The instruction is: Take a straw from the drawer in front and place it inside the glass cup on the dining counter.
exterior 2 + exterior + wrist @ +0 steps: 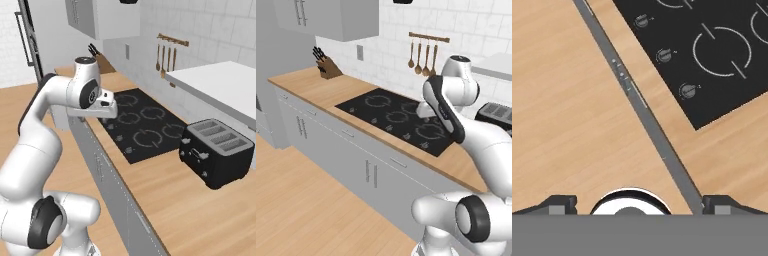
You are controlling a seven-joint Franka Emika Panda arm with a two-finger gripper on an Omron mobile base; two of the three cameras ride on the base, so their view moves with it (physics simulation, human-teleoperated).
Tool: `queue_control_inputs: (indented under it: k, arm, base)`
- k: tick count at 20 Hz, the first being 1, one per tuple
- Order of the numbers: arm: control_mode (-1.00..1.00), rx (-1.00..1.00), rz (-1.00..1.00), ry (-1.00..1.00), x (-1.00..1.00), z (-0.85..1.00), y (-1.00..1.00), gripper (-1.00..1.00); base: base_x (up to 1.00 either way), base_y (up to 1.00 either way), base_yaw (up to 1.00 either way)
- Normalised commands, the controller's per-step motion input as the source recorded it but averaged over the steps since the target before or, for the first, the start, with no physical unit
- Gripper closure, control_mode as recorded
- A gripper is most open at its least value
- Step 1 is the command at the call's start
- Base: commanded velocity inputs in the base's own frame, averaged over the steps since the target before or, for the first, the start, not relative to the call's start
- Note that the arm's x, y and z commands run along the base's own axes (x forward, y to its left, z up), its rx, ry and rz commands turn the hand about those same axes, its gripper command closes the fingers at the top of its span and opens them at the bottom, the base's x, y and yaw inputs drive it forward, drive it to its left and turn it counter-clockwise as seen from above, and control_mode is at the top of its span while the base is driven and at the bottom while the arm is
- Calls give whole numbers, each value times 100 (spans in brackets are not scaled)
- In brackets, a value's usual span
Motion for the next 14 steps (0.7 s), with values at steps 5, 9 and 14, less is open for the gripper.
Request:
queue_control_inputs:
  k: [5, 9, 14]
  arm:
    - [-100, -13, 18, -2, 0, -24, 19, -100]
    - [-100, -35, 7, -2, 0, -63, 80, -100]
    - [-100, -36, 1, 0, 8, -89, 76, -100]
  base:
    - [0, 0, 0]
    - [0, 0, 0]
    - [0, 0, 0]
